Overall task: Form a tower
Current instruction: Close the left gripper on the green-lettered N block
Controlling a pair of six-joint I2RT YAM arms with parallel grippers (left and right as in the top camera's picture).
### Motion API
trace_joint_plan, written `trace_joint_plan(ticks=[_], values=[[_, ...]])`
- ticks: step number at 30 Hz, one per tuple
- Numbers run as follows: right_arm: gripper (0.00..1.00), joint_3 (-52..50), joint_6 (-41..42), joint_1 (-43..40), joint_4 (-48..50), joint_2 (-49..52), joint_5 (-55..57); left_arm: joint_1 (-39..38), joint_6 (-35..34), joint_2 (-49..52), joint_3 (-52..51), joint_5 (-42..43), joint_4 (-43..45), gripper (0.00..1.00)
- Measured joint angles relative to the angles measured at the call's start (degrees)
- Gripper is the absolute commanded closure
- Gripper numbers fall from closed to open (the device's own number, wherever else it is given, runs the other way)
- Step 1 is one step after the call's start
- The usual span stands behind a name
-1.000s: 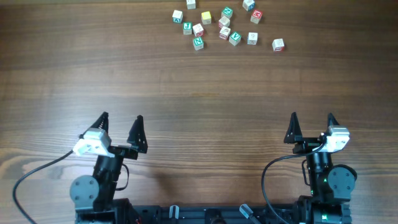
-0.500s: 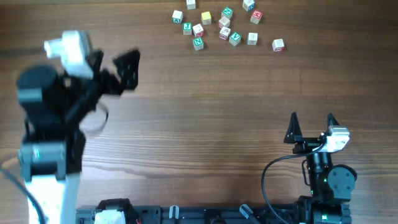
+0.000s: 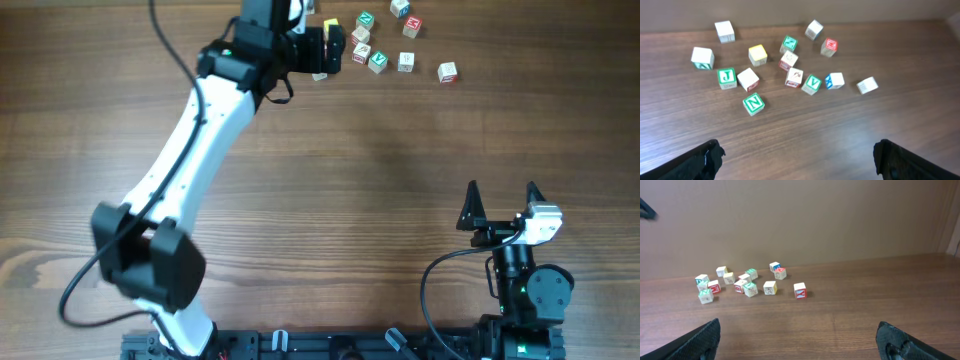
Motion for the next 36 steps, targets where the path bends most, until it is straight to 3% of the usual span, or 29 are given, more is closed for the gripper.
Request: trace_joint_plan(ticks=[5,9,17,18,19,21,24,27,36], values=[[0.0,0.0,0.0,0.0,0.0,0.0,0.0,0.0,-1.7,11.1,0.1,-2.3,5.1,0.0],[0.0,0.0,0.0,0.0,0.0,0.0,0.0,-0.2,-11.5,19.8,0.3,-9.7,12.4,0.0],[0.0,0.0,0.0,0.0,0.0,0.0,0.0,-0.3,-16.4,28.0,0.3,-12.4,20.7,0.0],[0.0,0.0,0.0,0.0,0.0,0.0,0.0,-0.3,-16.4,28.2,0.4,-12.6,21.3,0.08],[0.0,0.0,0.0,0.0,0.0,0.0,0.0,-0.3,-16.4,28.3,0.5,-12.8,21.5,0.24],[0.0,0.0,0.0,0.0,0.0,0.0,0.0,-0.3,-16.5,28.7,0.7,-13.2,21.6,0.44],[0.0,0.0,0.0,0.0,0.0,0.0,0.0,-0.3,-16.7,29.0,0.7,-13.4,21.4,0.59],[0.0,0.0,0.0,0.0,0.0,0.0,0.0,-0.3,-16.6,29.1,0.7,-13.4,21.4,0.69],[0.0,0.0,0.0,0.0,0.0,0.0,0.0,-0.6,-16.8,23.1,1.0,-13.4,9.0,0.76]])
